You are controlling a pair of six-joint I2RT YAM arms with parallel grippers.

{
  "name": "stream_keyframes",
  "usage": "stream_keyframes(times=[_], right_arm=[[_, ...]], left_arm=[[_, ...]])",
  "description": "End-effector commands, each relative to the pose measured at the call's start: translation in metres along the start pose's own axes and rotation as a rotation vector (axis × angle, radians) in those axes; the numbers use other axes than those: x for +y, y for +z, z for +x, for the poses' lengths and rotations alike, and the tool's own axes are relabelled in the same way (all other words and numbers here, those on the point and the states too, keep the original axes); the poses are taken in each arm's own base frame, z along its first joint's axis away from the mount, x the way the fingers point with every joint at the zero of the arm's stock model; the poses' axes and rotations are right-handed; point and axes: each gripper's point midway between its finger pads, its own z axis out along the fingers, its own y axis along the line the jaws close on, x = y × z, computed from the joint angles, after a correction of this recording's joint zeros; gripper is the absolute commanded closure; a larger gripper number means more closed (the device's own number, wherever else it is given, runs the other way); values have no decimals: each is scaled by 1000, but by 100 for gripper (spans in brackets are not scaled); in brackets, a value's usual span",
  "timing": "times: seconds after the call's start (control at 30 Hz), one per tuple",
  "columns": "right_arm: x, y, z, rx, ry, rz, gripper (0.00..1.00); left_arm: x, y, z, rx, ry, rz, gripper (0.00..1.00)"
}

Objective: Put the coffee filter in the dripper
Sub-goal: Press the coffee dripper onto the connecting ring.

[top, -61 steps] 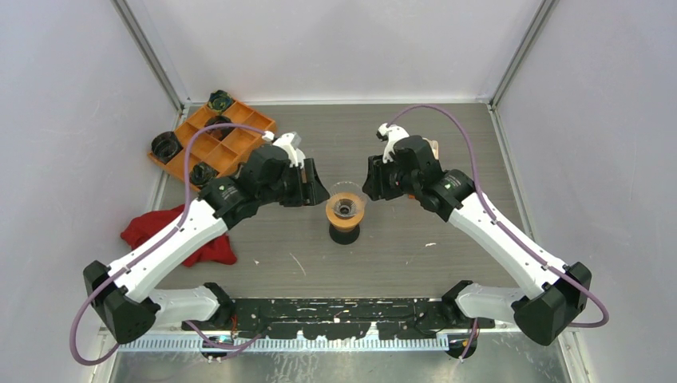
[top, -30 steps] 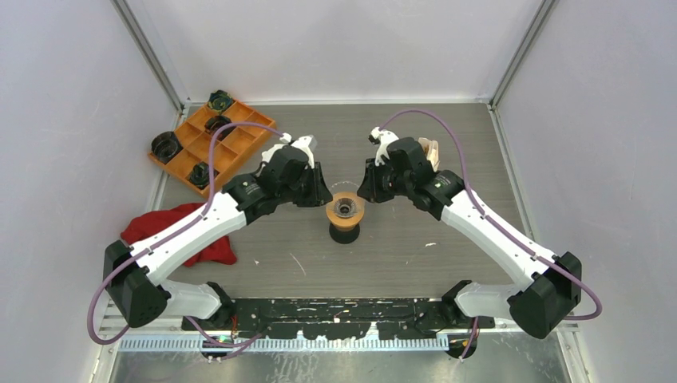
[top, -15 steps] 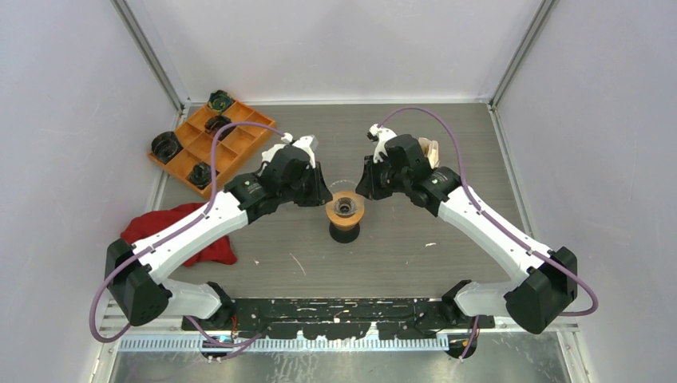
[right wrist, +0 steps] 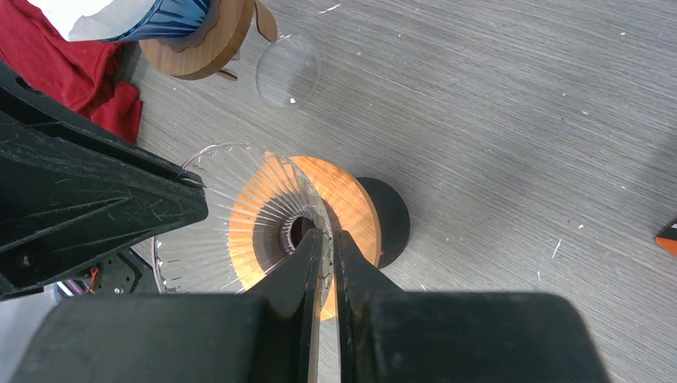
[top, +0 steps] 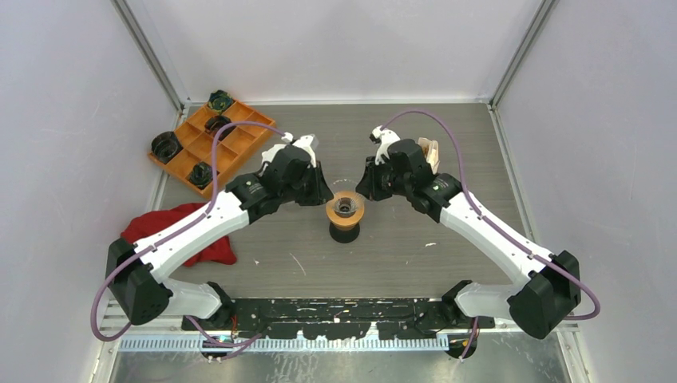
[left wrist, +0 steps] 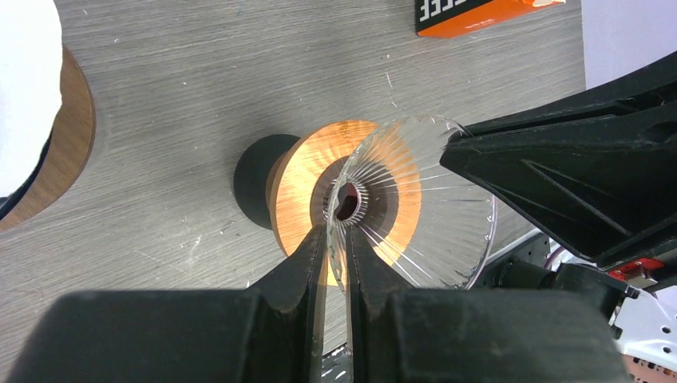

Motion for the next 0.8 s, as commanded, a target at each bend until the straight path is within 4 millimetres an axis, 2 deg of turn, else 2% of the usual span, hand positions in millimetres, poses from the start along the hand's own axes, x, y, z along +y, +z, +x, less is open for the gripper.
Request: stream_keyframes(times=[0.0,0.3,0.6,0.77], right_arm=[[-42,10,79,250,-21,137,97],[-43,15,99,270,-84,144,97],[-29,19,102,238,-182,145,97],[-27,21,108,228,-199,139,97]], left_arm=[[33,15,39,108,55,-126,89],[37,16,53,106,87,-162,89],[46,13,65,102,103,-175,87],[43,12,68,102,117,-169,86]])
